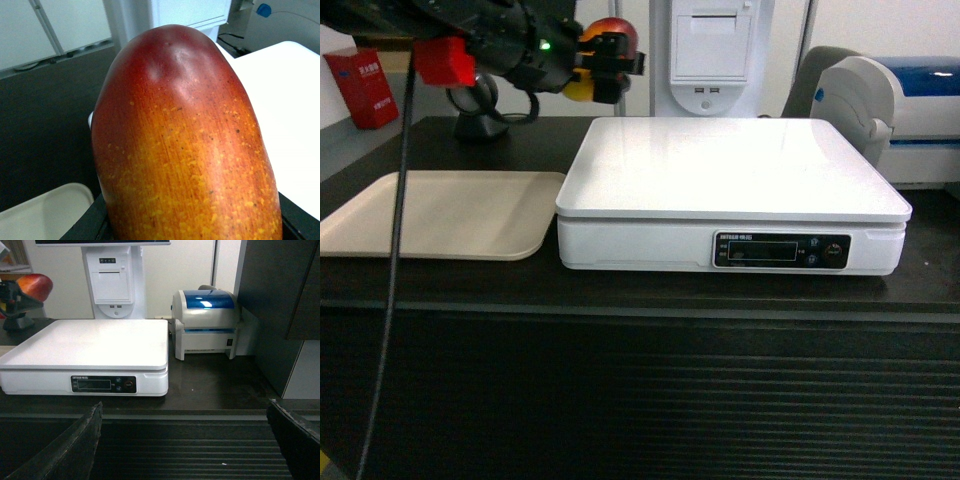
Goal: Place dark red mango on scale at checkout
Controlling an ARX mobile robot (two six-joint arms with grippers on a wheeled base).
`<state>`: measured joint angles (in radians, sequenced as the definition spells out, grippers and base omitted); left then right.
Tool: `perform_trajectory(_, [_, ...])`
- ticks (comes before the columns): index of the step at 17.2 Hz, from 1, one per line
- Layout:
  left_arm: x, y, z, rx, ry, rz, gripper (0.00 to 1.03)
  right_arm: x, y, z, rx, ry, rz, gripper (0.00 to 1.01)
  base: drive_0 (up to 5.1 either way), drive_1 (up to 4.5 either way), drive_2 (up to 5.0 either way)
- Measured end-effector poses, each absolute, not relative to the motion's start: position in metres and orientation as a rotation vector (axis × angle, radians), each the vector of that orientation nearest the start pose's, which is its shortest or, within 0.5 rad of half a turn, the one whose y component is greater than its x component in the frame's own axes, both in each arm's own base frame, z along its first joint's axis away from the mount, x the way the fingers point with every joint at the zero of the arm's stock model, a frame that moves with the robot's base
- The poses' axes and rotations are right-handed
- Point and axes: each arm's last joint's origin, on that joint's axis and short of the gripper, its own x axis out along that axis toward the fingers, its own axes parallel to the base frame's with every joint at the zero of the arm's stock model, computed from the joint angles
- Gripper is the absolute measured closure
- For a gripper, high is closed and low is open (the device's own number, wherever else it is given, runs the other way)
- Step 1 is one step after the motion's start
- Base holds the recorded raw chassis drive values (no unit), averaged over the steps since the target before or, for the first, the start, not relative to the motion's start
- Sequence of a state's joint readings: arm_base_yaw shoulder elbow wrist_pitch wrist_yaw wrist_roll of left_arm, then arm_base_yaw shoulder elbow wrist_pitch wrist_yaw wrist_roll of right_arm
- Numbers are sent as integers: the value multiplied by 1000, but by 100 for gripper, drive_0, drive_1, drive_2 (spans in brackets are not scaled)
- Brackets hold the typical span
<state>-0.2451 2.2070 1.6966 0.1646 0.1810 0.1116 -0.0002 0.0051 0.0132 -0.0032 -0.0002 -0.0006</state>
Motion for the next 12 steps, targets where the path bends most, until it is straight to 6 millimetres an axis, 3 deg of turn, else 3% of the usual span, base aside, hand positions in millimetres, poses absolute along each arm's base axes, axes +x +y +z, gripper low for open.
perform_trajectory(4, [505,-183,205,137,350,-509,45,97,0,167,-1,-4,0,3,0,0,0])
perform_trajectory(8, [514,-213,191,158,379,-541,45,97,0,167,-1,-5,0,3,0,0,0])
perform_trajectory(12, [507,-235,181,177,399,-591,45,97,0,167,-1,-4,0,3,0,0,0])
